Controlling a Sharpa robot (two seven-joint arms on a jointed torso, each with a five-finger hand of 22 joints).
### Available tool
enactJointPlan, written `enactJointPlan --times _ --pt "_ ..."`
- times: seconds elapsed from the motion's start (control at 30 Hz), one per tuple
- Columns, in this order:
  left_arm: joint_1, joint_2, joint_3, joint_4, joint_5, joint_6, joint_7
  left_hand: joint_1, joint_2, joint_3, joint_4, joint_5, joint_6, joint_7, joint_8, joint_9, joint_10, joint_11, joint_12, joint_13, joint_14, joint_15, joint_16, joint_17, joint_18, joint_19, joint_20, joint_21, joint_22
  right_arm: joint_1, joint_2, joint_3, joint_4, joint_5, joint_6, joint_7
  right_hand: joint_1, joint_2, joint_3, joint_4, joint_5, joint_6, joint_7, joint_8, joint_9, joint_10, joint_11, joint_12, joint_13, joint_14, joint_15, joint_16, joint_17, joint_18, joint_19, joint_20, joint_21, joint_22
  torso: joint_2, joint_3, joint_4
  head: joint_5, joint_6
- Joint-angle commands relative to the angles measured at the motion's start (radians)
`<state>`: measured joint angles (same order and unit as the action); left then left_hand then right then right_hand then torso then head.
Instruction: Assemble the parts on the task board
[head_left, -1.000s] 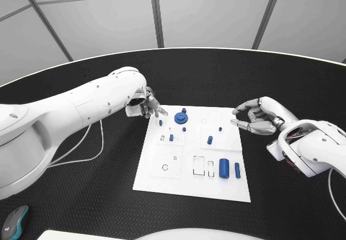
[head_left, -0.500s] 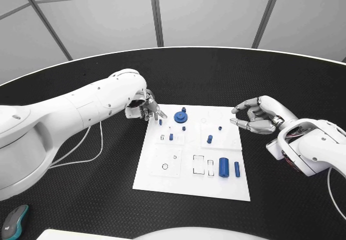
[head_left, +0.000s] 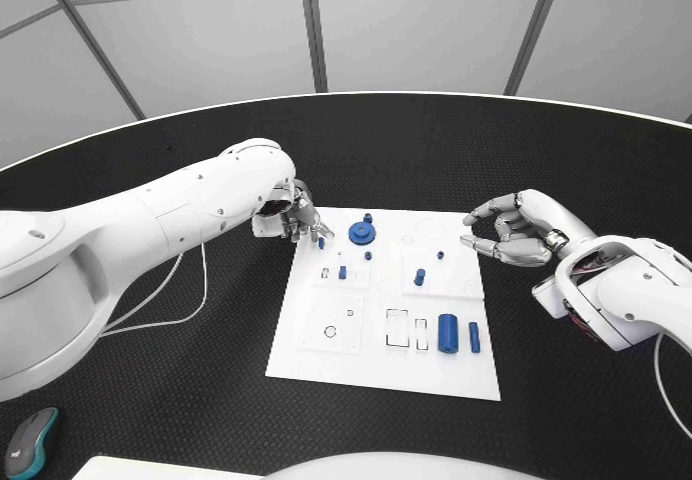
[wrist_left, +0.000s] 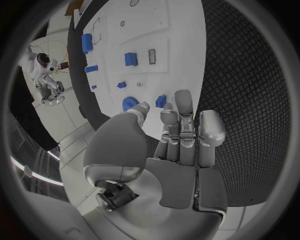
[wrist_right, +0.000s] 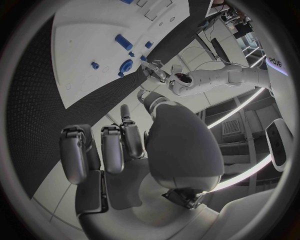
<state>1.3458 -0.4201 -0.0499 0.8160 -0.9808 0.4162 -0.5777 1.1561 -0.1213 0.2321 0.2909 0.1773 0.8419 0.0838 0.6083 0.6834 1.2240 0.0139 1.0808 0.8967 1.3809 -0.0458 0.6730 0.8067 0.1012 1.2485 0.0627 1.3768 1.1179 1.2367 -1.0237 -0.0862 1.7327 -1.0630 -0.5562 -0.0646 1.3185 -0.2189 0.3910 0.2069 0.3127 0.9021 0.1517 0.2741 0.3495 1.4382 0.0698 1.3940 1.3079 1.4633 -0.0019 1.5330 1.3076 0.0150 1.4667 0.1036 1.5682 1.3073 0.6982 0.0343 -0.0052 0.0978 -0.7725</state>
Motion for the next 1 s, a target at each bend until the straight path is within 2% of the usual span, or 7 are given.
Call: enactJointPlan --times 0.03,0.07,0.17,0.3,0.73,1.0 --pt "0.0 -0.001 0.0 0.002 0.0 0.0 0.0 0.019 0.01 0.015 0.0 0.0 0.008 0.001 0.004 -0.005 0.004 -0.003 0.008 -0.001 0.006 -0.002 0.002 0.001 -0.002 0.008 0.0 0.006 0.002 0.0 0.0 0.0 0.0 0.0 0.0 0.0 0.008 -0.003 0.003 0.006 0.003 0.001 -0.001 0.003 -0.001 0.0 -0.005 -0.001 0.105 0.085 -0.007 -0.005 0.168 -0.015 0.104 -0.007 0.003 0.263 0.001 -0.0005 -0.0004 0.0 -0.001" --pt "0.0 -0.001 0.0 0.002 0.0 0.001 0.0 0.027 0.02 0.023 0.0 0.0 0.009 0.0 0.004 -0.008 0.005 -0.003 0.01 0.0 0.006 -0.002 0.002 0.001 -0.003 0.008 0.0 0.006 0.002 0.0 0.0 0.0 -0.001 0.0 0.0 0.0 0.008 -0.003 0.003 0.006 0.003 0.001 -0.001 0.003 -0.001 0.0 -0.005 -0.001 0.105 0.085 -0.007 -0.005 0.168 -0.015 0.104 -0.007 0.003 0.263 0.001 -0.0006 -0.0006 0.0 -0.001" --pt "0.0 -0.001 0.0 0.004 0.0 0.004 0.001 0.046 0.029 0.039 -0.002 0.0 0.012 -0.002 0.005 -0.012 0.007 -0.005 0.014 0.002 0.006 -0.004 0.002 0.001 -0.003 0.01 -0.001 0.008 0.006 0.0 0.0 0.0 -0.001 0.0 -0.001 0.0 0.008 -0.003 0.003 0.006 0.003 0.001 -0.001 0.003 -0.001 0.0 -0.005 -0.001 0.105 0.085 -0.007 -0.005 0.168 -0.015 0.104 -0.007 0.003 0.263 0.001 0.0002 -0.0002 0.0 -0.002" --pt "-0.001 -0.001 0.0 0.006 0.0 0.009 -0.001 0.055 0.028 0.045 -0.003 -0.001 0.012 -0.003 0.005 -0.015 0.007 -0.006 0.015 0.001 0.007 -0.004 0.001 0.001 -0.003 0.011 -0.002 0.008 0.007 0.0 0.001 0.0 -0.001 0.0 -0.001 0.0 0.009 -0.003 0.003 0.006 0.005 0.002 -0.001 0.004 -0.001 0.001 -0.005 0.0 0.105 0.085 -0.007 -0.005 0.168 -0.015 0.104 -0.007 0.003 0.263 0.001 -0.0002 0.0001 0.002 -0.001" --pt "-0.001 -0.001 0.0 0.003 0.0 0.02 -0.004 0.057 0.025 0.046 -0.002 -0.002 0.015 -0.003 0.007 -0.015 0.008 -0.006 0.016 0.002 0.007 -0.004 0.001 0.0 -0.004 0.011 -0.002 0.008 0.008 0.0 0.001 0.0 -0.001 0.0 -0.002 -0.001 0.009 -0.003 0.004 0.006 0.006 0.002 -0.001 0.004 -0.001 0.0 -0.005 0.0 0.105 0.085 -0.007 -0.005 0.168 -0.015 0.104 -0.007 0.003 0.263 0.001 0.0001 -0.0005 0.0 -0.004" --pt "-0.001 0.001 0.0 0.001 0.0 0.018 -0.001 0.104 0.049 0.103 -0.005 0.001 0.015 -0.007 0.01 -0.025 0.007 -0.011 0.017 -0.004 0.007 -0.008 0.0 0.0 -0.003 0.009 -0.004 0.008 0.007 0.0 0.001 0.0 -0.001 0.0 -0.002 -0.001 0.01 -0.004 0.004 0.006 0.007 0.002 -0.002 0.004 -0.001 0.001 -0.005 0.001 0.106 0.085 -0.007 -0.005 0.168 -0.015 0.104 -0.007 0.003 0.263 0.002 0.0 -0.0008 0.0 -0.008"
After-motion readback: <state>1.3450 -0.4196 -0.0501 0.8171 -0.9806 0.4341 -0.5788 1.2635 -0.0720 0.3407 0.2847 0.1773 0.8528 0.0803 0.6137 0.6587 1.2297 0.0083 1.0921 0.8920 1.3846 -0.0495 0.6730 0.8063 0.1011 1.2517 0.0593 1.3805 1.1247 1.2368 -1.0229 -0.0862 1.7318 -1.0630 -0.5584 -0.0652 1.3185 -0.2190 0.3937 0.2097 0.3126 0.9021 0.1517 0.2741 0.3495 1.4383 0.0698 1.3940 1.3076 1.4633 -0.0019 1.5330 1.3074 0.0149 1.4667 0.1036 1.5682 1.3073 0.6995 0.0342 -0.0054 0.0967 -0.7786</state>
